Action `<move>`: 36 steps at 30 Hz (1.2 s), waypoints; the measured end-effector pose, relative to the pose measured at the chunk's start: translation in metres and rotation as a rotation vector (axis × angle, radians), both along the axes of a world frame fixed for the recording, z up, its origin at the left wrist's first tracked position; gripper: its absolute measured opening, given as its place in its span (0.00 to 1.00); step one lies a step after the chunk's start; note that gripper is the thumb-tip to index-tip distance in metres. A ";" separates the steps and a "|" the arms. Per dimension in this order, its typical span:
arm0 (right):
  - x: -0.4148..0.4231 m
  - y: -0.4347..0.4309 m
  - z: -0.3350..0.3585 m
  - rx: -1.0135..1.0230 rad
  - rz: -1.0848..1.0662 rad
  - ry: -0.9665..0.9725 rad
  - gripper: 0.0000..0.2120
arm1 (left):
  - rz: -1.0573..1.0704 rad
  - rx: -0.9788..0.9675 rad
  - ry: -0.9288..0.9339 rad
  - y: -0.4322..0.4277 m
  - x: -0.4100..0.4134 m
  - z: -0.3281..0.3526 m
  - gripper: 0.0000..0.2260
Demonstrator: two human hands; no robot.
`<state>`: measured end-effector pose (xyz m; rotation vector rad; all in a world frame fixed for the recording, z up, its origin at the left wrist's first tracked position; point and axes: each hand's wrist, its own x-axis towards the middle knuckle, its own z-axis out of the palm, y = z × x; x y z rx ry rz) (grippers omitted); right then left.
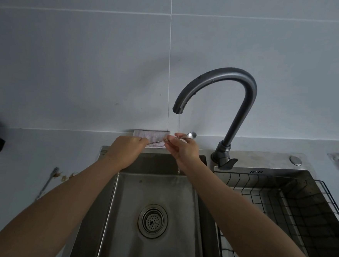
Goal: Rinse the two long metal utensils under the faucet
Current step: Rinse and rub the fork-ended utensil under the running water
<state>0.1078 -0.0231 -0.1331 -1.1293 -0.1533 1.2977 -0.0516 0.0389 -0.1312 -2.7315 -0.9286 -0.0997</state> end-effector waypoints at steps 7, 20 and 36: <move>-0.001 -0.001 -0.003 -0.005 0.050 -0.048 0.13 | 0.060 -0.030 0.051 -0.001 -0.018 -0.004 0.21; 0.000 0.000 -0.003 -0.067 -0.012 -0.119 0.06 | 0.121 -0.049 0.090 -0.004 -0.033 0.011 0.16; -0.002 0.003 -0.001 -0.027 -0.013 -0.168 0.09 | 0.116 -0.138 0.025 -0.002 -0.029 0.012 0.06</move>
